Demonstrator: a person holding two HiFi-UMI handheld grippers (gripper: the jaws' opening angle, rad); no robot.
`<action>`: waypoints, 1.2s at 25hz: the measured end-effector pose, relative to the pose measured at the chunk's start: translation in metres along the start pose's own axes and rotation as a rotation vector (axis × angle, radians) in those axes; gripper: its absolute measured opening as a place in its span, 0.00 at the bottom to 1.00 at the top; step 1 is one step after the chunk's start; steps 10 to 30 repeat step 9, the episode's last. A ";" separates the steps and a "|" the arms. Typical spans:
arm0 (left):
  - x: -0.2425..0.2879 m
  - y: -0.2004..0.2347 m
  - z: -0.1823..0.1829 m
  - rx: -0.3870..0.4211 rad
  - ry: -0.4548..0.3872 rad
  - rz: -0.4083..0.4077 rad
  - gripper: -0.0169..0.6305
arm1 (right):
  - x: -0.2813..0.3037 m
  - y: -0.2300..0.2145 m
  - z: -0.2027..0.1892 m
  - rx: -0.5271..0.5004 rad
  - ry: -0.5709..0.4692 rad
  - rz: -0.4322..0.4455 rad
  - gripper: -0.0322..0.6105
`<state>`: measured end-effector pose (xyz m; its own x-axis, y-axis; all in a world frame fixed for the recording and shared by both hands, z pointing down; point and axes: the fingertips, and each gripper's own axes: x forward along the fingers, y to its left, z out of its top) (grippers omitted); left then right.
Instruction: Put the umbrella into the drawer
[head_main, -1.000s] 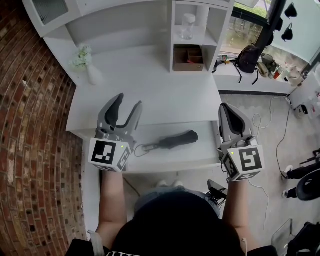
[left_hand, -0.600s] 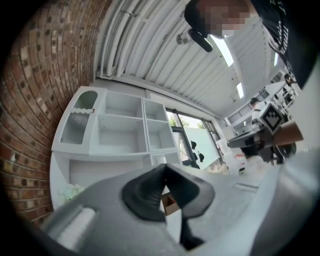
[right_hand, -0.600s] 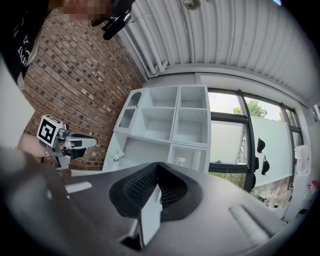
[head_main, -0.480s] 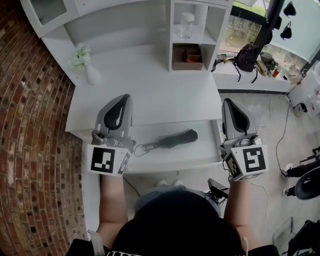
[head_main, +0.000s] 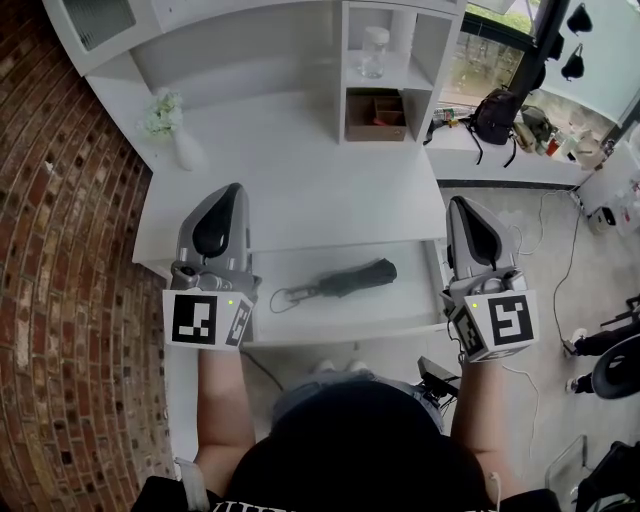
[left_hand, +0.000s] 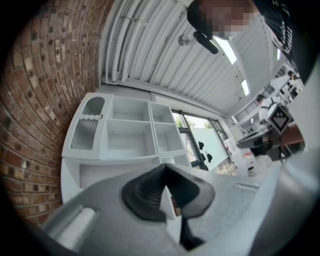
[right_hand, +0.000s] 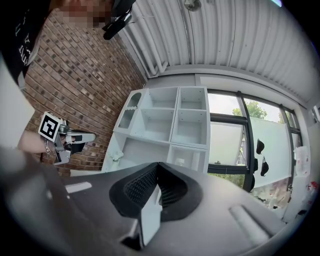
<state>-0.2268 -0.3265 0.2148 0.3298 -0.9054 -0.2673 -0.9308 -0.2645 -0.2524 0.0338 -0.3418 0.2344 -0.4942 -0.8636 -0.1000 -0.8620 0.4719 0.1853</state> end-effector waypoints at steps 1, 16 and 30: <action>0.000 0.001 -0.002 0.020 0.011 0.010 0.02 | -0.001 -0.001 0.000 -0.004 -0.002 -0.003 0.06; -0.001 0.009 -0.005 0.036 0.057 0.063 0.02 | -0.005 -0.001 0.001 -0.008 -0.008 -0.005 0.06; -0.001 0.009 -0.005 0.036 0.057 0.063 0.02 | -0.005 -0.001 0.001 -0.008 -0.008 -0.005 0.06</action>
